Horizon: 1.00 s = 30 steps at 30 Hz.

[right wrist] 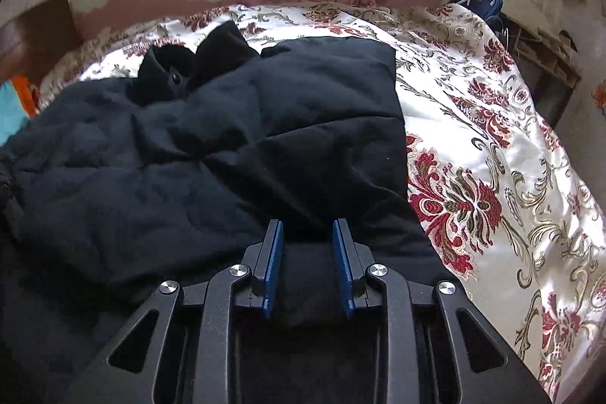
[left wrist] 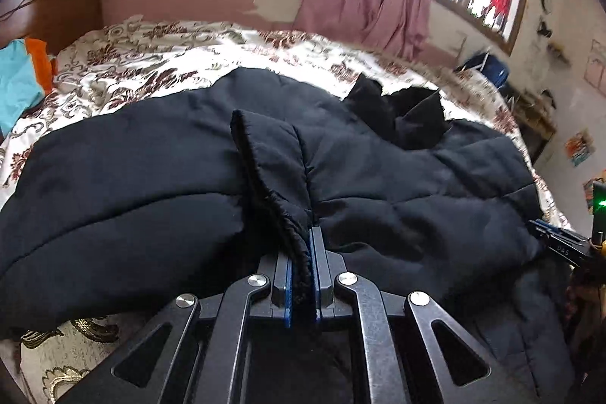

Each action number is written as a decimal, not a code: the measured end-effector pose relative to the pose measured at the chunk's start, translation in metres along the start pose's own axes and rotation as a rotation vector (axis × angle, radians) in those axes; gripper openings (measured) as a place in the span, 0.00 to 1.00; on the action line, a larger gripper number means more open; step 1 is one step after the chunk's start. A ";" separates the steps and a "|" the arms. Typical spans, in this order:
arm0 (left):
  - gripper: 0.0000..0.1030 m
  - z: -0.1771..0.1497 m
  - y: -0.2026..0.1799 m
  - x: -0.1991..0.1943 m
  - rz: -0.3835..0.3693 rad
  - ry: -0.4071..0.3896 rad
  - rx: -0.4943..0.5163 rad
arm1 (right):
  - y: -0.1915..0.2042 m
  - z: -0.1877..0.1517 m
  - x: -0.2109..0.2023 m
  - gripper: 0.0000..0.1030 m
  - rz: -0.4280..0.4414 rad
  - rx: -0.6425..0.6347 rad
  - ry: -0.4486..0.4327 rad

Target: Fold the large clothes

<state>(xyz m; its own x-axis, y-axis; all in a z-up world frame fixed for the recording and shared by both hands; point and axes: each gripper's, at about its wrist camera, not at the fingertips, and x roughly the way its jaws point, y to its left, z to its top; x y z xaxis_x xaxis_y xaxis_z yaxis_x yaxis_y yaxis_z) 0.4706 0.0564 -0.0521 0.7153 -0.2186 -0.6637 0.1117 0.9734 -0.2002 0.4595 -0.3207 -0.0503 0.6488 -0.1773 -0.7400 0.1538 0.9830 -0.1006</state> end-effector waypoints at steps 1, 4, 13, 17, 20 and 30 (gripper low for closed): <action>0.11 -0.002 -0.001 0.000 0.006 0.008 0.003 | 0.003 0.000 0.001 0.23 -0.013 -0.018 -0.001; 0.13 -0.002 0.001 -0.004 -0.012 0.010 -0.015 | 0.011 0.000 0.004 0.24 -0.051 -0.049 0.000; 0.70 -0.014 0.030 -0.049 -0.153 -0.062 -0.122 | 0.026 0.003 -0.049 0.62 0.000 -0.001 -0.101; 0.84 -0.030 0.050 -0.086 -0.131 -0.125 -0.133 | 0.079 0.005 -0.075 0.63 0.076 -0.105 -0.135; 0.86 -0.047 0.079 -0.117 -0.076 -0.176 -0.158 | 0.124 0.005 -0.086 0.65 0.152 -0.188 -0.143; 0.89 -0.094 0.214 -0.159 0.011 -0.191 -0.549 | 0.263 0.013 -0.097 0.66 0.298 -0.318 -0.174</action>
<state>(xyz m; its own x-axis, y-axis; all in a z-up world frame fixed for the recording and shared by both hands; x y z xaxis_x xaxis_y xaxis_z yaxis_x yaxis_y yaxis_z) 0.3156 0.2929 -0.0575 0.8319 -0.1432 -0.5361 -0.2339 0.7856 -0.5728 0.4463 -0.0452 0.0038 0.7495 0.1366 -0.6477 -0.2770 0.9534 -0.1194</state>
